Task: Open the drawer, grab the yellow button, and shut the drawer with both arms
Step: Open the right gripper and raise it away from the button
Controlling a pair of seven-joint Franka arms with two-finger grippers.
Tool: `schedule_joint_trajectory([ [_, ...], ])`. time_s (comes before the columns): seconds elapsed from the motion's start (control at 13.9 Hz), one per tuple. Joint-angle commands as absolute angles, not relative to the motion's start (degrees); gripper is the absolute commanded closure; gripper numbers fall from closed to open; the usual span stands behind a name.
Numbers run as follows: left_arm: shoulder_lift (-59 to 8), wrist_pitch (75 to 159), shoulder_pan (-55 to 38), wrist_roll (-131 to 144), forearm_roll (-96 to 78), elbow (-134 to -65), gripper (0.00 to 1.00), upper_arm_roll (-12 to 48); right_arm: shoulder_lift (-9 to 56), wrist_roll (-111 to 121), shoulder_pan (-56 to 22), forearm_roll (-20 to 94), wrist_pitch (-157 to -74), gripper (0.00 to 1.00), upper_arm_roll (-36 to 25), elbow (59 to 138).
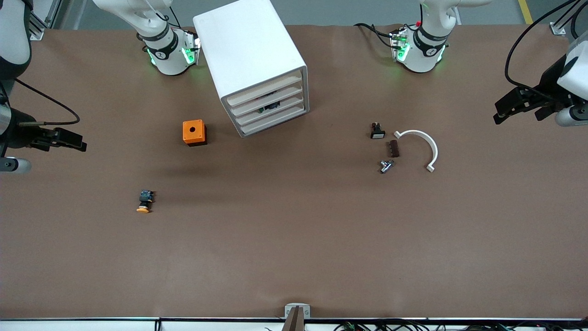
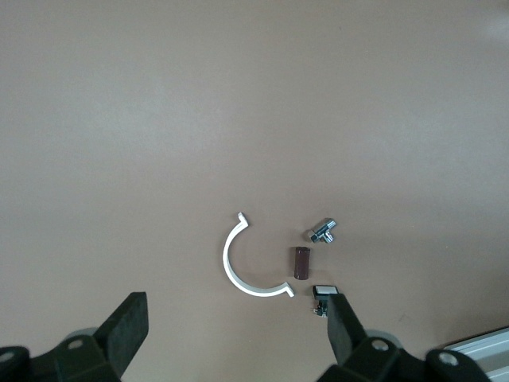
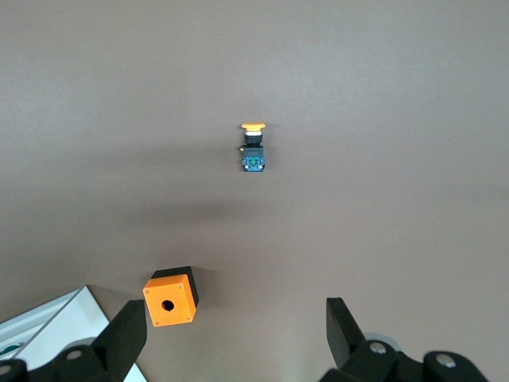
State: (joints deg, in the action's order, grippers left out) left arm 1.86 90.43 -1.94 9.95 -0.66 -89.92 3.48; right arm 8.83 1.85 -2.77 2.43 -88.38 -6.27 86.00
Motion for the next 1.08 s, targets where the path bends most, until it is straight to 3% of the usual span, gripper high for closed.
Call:
schedule_joint_trajectory([
  [0.0,1.58,90.09,-2.37,10.28,-0.09,-89.12,0.01,3.16,8.7,2.46,-2.55,1.67,-87.19,0.0,-5.36,84.9],
  [1.01,1.58,89.3,-2.37,9.93,-0.09,-89.03,0.01,3.16,8.79,2.37,-2.02,1.67,-87.01,0.0,-5.71,84.9],
])
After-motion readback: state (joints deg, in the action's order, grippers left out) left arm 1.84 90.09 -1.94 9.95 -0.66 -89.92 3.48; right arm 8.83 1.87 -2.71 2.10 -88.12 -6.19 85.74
